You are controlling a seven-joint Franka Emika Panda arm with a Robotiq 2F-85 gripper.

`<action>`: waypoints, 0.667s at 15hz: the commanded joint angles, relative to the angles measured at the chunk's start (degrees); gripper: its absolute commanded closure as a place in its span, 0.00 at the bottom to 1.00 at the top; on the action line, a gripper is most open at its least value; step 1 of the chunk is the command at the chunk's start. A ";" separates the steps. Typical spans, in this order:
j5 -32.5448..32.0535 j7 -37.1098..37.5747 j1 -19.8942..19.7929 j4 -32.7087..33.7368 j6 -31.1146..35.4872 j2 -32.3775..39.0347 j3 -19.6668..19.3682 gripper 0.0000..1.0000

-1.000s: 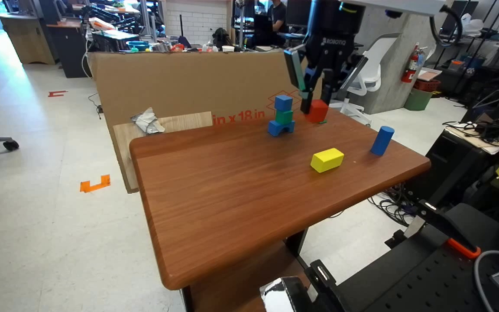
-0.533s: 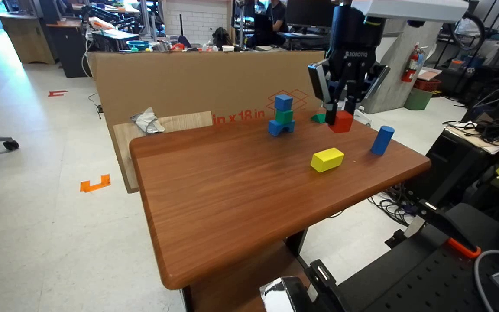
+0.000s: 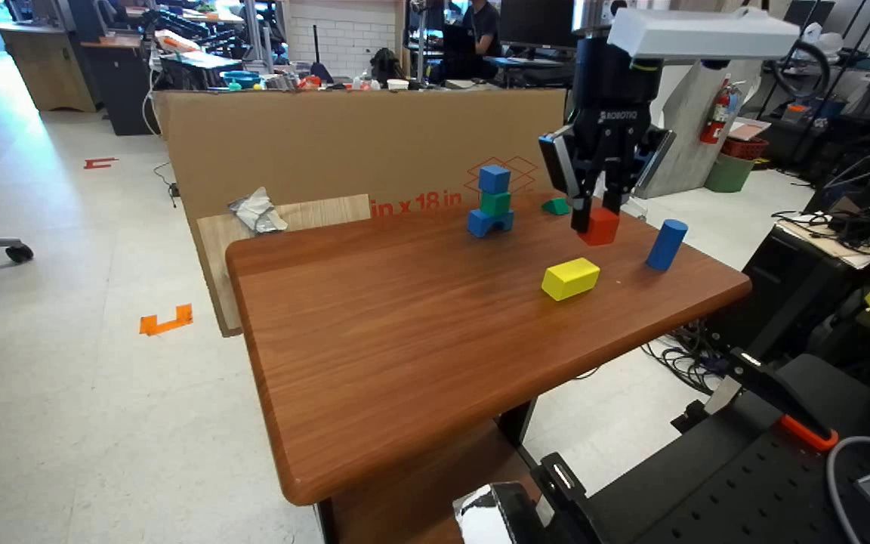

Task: Put the orange cube on the yellow block

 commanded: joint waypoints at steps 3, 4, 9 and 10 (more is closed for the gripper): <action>-0.94 -4.22 -0.50 3.18 -0.61 2.47 -0.06 0.92; -1.00 -4.69 -0.44 3.50 -0.58 2.96 -0.01 0.92; -1.02 -6.70 -0.32 4.86 -0.77 5.40 0.15 0.92; -0.78 -7.13 -0.41 5.21 -0.89 5.94 0.23 0.92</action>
